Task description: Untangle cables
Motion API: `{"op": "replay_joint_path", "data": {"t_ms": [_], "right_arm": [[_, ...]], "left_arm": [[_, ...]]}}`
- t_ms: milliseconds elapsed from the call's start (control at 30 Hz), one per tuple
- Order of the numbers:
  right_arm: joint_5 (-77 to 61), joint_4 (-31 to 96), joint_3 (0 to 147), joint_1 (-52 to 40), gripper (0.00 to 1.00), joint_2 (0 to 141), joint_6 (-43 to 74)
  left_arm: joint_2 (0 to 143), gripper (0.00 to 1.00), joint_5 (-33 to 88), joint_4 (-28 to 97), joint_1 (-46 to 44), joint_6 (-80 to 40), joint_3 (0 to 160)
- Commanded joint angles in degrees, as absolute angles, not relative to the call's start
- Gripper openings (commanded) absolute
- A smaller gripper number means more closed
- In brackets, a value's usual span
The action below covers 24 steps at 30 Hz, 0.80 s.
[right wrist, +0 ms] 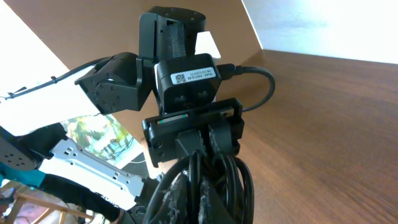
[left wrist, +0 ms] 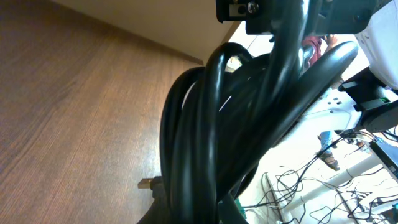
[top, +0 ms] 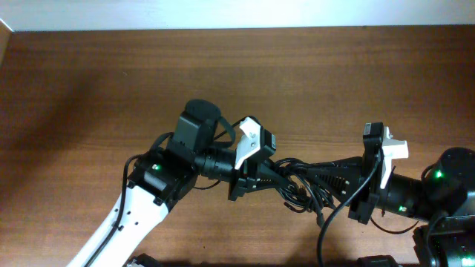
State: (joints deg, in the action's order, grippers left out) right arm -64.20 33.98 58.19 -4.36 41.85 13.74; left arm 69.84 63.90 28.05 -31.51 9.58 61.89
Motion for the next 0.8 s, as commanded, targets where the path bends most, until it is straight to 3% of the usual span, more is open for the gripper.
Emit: {"op": "replay_joint_path", "data": {"t_ms": [0,67,100,167,267,433,600,767], "right_arm": [[-63.3,34.3,59.2,-4.1,0.04,41.7,14.0],[-58.7,37.6,59.2,-4.1,0.06,41.7,14.0],[-55.6,40.0,59.2,-4.1,0.16,41.7,14.0],[-48.4,47.0,59.2,-4.1,0.51,41.7,13.7],[-48.0,50.0,59.2,-4.1,0.62,41.7,7.6],[-45.4,58.2,59.2,-4.1,0.62,41.7,0.2],[-46.5,66.5,59.2,-4.1,0.56,41.7,-1.8],[-46.5,67.5,59.2,-4.1,0.55,41.7,-2.8]], "left_arm": [[68.9,0.0,66.6,27.9,-32.1,10.0,62.7],[68.9,0.0,65.5,28.9,-32.1,10.0,62.7],[68.9,0.0,61.4,31.1,-32.1,10.0,62.7],[68.9,0.0,50.2,39.0,-32.1,10.0,62.7],[68.9,0.0,47.9,48.0,-32.1,22.1,62.7],[68.9,0.0,48.7,49.5,-32.3,31.7,62.7],[69.1,0.0,48.4,39.8,-32.3,31.8,62.7],[69.4,0.0,47.3,39.0,-32.5,31.7,62.7]]}}
